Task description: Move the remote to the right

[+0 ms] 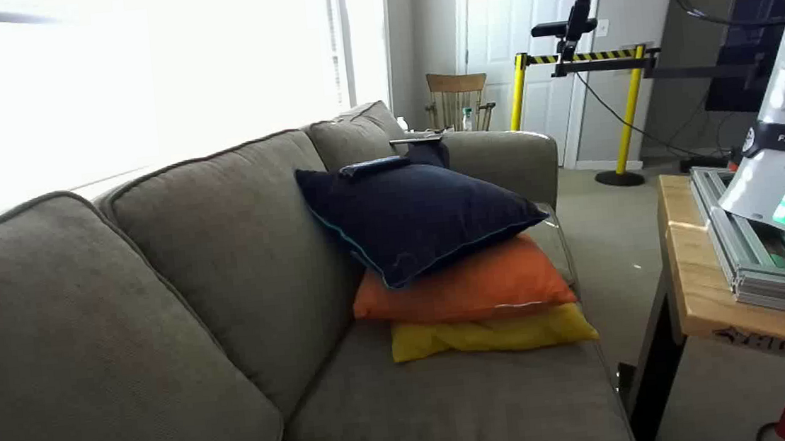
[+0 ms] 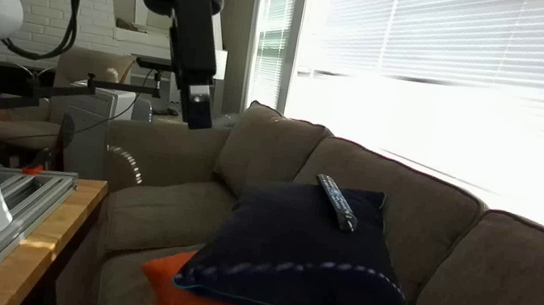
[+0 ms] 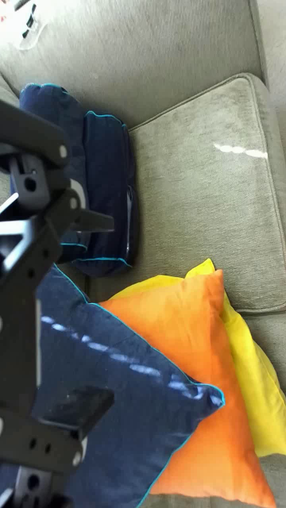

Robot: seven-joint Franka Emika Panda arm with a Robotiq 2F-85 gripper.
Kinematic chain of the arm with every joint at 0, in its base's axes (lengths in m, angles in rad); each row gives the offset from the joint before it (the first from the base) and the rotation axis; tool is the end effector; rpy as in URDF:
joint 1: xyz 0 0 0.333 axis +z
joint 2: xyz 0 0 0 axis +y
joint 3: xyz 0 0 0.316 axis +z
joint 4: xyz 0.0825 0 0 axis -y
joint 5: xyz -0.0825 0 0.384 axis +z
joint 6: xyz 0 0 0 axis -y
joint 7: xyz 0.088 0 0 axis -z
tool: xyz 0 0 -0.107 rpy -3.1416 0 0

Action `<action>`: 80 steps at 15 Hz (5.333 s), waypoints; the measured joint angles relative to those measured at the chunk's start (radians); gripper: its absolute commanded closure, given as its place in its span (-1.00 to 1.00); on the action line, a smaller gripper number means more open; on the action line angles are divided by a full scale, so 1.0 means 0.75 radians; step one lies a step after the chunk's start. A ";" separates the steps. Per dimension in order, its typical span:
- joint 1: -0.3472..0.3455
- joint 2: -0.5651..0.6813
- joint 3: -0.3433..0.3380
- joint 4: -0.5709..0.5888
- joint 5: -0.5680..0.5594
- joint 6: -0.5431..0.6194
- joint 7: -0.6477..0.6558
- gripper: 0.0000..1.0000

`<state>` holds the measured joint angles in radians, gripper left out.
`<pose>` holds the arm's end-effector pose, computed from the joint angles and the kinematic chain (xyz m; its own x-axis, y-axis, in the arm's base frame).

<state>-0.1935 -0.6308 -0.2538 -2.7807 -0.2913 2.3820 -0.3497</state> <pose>0.3248 -0.1522 0.4054 0.9757 0.1344 0.1732 0.1063 -0.9809 0.1626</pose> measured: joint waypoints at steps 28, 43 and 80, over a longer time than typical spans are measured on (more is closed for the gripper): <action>0.251 0.792 0.174 0.517 0.414 0.218 0.433 -1.00; 0.247 0.908 0.278 0.629 0.783 0.310 -0.139 -1.00; 0.089 1.691 0.664 1.293 0.742 0.301 -1.412 -0.32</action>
<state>-0.1265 0.6376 0.2446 -1.8109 0.2651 2.6074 -1.4085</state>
